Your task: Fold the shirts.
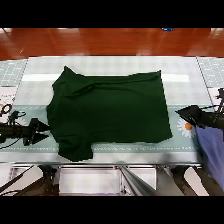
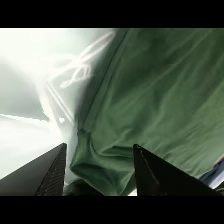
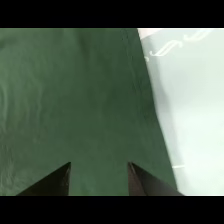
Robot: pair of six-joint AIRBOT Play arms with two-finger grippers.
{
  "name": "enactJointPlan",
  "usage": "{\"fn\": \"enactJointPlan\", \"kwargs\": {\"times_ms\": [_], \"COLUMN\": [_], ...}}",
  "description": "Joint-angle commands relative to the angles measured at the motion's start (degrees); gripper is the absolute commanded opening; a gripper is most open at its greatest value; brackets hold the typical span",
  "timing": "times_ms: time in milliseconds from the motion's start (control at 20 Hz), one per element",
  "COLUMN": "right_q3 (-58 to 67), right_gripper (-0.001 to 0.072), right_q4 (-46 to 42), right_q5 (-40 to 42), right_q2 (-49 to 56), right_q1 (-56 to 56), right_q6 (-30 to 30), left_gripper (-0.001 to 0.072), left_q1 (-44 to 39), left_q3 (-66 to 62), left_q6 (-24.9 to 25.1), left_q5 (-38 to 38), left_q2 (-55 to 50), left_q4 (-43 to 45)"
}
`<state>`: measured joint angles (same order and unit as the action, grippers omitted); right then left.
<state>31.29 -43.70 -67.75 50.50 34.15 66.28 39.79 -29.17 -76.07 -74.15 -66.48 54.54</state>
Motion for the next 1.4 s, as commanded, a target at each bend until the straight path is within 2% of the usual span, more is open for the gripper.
{"fn": "enactJointPlan", "kwargs": {"times_ms": [0,100,200,250,300,400,500,600,750,1100,1300,1350], "right_q3": [-0.24,-0.24,-0.22,-0.07,0.28,0.72,0.17,-1.88,-2.97,-2.97,-2.95,-2.89], "right_gripper": [0.0414,0.0414,0.0414,0.0414,0.0414,0.0414,0.0414,0.0415,0.0414,0.0414,0.0408,0.0322], "right_q4": [0.09,0.09,0.02,-1.64,-4.70,-13.09,-22.75,-24.39,-22.93,-11.19,-6.01,-4.04], "right_q5": [0.20,0.15,0.44,2.49,3.85,3.80,-1.40,-5.73,-7.72,-5.60,-1.99,-0.96], "right_q2": [-0.24,-0.26,-0.24,-0.24,-0.24,-0.24,0.20,0.85,3.74,16.87,22.38,23.23], "right_q1": [0.02,0.02,0.02,0.09,0.09,0.09,0.07,0.07,0.02,0.00,-6.75,-8.79], "right_q6": [0.04,0.09,0.59,2.16,4.09,8.81,15.93,17.38,15.41,8.20,5.27,4.24], "left_gripper": [0.0508,0.0506,0.0466,0.0181,0.0022,0.0021,0.0021,0.0021,0.0022,0.0022,0.0021,0.0022], "left_q1": [-5.35,-8.20,-10.23,-11.98,-12.83,-12.96,-12.92,-12.92,-13.00,-13.03,-13.03,-13.03], "left_q3": [0.22,0.20,0.20,0.17,0.00,-0.85,-2.12,-2.60,-2.58,-2.58,-2.58,-2.60], "left_q6": [-2.34,-5.05,-5.88,-4.55,-2.56,-0.85,0.26,0.22,0.22,0.42,0.39,0.39], "left_q5": [3.63,6.75,7.72,7.63,7.08,5.60,4.42,4.61,4.83,5.16,5.60,5.55], "left_q2": [-2.56,-3.98,-4.42,-4.44,-4.42,-4.39,-4.39,-4.37,-4.37,-4.37,-4.37,-4.37], "left_q4": [-0.11,-0.09,-0.09,-0.13,-0.11,-0.04,-0.07,-0.09,-0.09,-0.09,-0.28,-0.70]}}
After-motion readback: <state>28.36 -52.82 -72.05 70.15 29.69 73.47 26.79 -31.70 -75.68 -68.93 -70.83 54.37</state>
